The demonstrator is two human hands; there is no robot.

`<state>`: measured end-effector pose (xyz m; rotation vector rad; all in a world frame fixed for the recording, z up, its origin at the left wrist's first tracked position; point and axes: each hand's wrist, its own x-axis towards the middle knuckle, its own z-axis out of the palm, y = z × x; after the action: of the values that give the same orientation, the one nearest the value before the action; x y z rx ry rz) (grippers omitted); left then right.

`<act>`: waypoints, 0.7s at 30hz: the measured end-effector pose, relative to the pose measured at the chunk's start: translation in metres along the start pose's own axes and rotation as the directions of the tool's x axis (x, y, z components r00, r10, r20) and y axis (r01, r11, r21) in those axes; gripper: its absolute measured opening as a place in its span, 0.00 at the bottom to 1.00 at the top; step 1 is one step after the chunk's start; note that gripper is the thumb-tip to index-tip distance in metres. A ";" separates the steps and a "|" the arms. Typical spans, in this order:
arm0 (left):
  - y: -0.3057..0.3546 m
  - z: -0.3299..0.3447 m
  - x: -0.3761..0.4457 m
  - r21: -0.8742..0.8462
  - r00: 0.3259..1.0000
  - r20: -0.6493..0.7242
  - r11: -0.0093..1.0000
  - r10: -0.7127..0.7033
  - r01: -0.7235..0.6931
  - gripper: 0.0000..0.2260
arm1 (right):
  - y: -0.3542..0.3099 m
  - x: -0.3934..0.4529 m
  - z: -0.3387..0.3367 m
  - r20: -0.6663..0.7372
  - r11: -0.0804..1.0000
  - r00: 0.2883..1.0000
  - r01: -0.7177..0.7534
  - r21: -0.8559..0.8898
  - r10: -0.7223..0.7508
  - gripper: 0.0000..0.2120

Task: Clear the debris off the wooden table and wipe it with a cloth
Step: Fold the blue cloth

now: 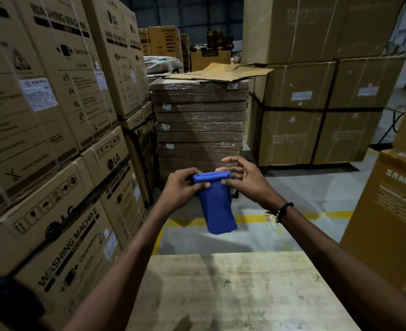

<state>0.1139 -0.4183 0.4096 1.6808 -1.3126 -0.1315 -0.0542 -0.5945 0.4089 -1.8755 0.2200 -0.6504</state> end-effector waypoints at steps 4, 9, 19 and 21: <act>0.007 0.000 -0.001 -0.129 0.999 -0.050 0.992 -0.006 0.000 0.08 | 0.008 -0.002 0.009 0.028 0.995 0.999 0.026 -0.100 -0.023 0.23; 0.003 0.011 -0.009 -0.325 0.981 -0.042 0.931 -0.191 0.168 0.15 | 0.005 -0.001 0.019 -0.107 0.997 0.992 0.069 0.032 -0.066 0.17; -0.021 0.025 -0.027 -0.220 0.980 -0.141 0.970 -0.137 0.104 0.17 | 0.022 -0.008 0.030 -0.123 0.997 0.989 -0.079 0.012 0.080 0.13; -0.021 0.031 -0.029 -0.015 0.972 -0.232 0.999 -0.045 0.042 0.16 | 0.024 -0.009 0.034 -0.185 0.995 0.980 -0.085 -0.046 0.076 0.14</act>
<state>0.0982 -0.4147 0.3655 1.6621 -1.0985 0.0327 -0.0398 -0.5728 0.3757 -1.8479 0.4341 -0.7680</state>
